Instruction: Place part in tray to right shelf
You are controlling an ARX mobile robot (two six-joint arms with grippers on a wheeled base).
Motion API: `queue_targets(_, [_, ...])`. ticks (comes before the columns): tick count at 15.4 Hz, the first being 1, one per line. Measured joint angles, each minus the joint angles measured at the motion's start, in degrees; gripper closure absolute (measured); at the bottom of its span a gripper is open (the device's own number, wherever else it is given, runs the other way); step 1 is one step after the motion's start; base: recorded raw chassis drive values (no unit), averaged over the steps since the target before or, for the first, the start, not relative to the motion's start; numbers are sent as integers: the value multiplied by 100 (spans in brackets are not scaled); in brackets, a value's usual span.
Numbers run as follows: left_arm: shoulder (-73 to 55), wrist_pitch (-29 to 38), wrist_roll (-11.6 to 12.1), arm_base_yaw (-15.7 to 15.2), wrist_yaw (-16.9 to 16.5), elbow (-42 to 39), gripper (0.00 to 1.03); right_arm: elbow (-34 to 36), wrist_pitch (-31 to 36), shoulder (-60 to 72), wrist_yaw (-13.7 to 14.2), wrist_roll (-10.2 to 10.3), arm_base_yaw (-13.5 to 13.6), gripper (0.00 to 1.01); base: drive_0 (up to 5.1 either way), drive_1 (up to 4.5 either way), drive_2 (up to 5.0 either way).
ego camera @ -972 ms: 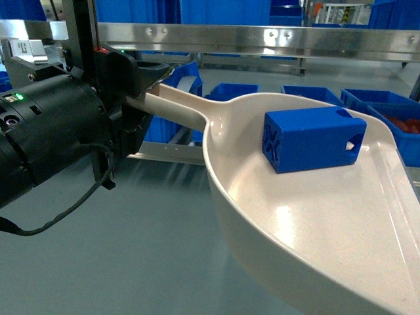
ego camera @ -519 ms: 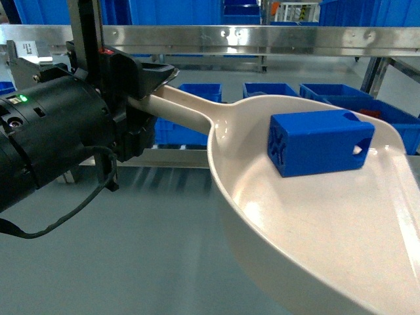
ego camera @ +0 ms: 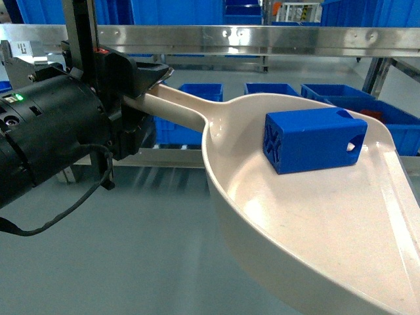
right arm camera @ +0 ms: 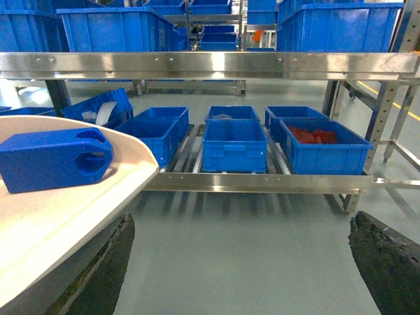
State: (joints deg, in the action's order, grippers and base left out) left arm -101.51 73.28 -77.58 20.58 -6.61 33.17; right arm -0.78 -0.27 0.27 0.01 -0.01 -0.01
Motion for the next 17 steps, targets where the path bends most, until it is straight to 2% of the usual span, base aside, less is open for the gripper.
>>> queue_targets(17, [0,4,0,0,0,0,90,0,-4,0,-2,0,0,3,0,0,0])
